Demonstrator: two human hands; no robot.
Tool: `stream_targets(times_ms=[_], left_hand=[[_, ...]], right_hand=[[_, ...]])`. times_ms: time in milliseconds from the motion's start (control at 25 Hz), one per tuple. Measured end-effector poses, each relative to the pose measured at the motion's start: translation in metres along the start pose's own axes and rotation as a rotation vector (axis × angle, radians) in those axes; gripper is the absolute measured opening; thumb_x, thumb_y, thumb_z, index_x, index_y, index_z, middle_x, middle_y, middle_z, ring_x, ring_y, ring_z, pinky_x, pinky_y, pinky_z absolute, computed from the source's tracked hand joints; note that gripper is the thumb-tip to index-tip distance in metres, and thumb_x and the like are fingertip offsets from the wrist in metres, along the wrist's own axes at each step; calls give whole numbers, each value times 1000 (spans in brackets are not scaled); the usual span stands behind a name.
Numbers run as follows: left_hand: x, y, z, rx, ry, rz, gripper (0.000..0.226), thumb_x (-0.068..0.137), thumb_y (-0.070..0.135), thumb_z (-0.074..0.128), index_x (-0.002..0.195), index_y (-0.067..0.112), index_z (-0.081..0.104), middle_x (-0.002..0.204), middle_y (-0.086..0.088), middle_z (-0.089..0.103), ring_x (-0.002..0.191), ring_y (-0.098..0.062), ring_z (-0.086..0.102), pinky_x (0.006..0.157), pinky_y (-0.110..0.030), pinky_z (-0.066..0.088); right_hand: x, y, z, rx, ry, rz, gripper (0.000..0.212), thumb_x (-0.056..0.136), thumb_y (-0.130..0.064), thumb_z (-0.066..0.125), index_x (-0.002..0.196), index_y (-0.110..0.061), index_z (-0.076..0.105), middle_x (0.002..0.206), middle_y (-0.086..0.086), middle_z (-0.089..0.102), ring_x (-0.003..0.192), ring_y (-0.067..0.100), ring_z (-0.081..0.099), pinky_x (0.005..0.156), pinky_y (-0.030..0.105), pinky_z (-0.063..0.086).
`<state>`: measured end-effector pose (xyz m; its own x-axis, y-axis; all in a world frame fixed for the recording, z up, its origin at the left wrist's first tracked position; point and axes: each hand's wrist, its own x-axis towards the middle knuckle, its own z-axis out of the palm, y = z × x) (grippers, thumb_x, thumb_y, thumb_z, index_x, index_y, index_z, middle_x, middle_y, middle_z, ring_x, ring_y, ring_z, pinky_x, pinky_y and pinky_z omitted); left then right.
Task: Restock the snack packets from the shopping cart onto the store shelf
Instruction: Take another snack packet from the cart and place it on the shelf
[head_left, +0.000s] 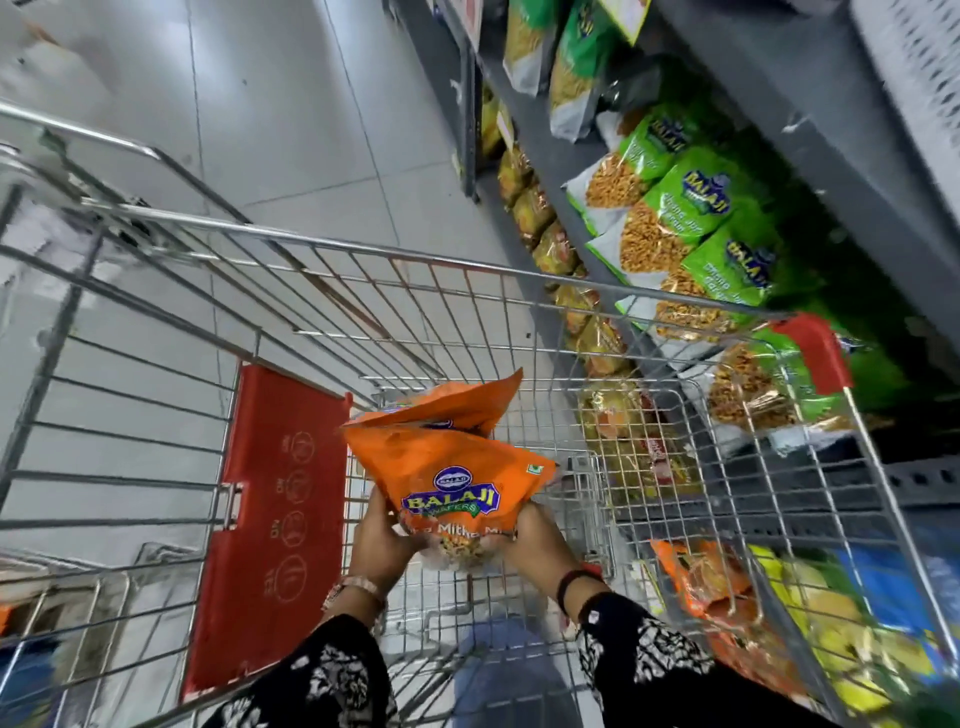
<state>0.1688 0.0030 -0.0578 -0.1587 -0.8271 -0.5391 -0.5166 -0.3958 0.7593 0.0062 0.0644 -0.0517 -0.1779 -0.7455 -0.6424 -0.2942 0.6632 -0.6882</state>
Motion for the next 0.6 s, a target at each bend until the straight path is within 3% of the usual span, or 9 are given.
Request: stream_targets(times_ms=[120,280,360,440,520,600], left_hand=[[-20,31,4,-5,-61,75,75,59,-6,76,121,16,41,97,-2,62,91,-28,58,71,-32,47],[-73,99,27,-30,-173,273,65,57,-3,78,113,13,50,90,9,61,80,-7,55,59,-19,46],[-102,135,45,-32,-250,400,57,57,-4,79,107,4,54,99,-6,65,84,-13,59,68,-17,52],[-140,173,70,-3,-350,530,50,58,1,80,102,7,57,107,-14,63,93,-23,61,82,-30,53],[-174,203,97,-12,-449,657,39,59,2,79,90,19,62,95,0,68,83,-8,62,72,-18,53],[-218,233,132,-8,-558,755,38,61,4,78,79,32,61,84,10,67,75,0,60,60,-15,52]], right_hand=[[-30,-9,-29,21,37,-23,29,81,-8,62,108,-16,55,113,-1,62,104,14,55,89,29,41],[-107,-15,-92,92,231,-143,33,79,-4,63,110,-12,56,116,10,64,107,20,57,93,31,45],[-156,-14,-124,142,349,-215,34,77,-3,66,106,-16,56,115,8,63,104,19,58,90,23,47],[-215,-6,-156,184,491,-284,35,74,-6,69,96,-30,54,107,1,62,99,16,58,86,21,46],[-265,6,-182,187,644,-297,32,72,-12,72,95,-28,56,101,-4,60,97,16,59,89,31,46],[-321,25,-207,195,821,-277,36,72,-13,72,104,-17,57,97,-5,60,92,13,58,84,26,47]])
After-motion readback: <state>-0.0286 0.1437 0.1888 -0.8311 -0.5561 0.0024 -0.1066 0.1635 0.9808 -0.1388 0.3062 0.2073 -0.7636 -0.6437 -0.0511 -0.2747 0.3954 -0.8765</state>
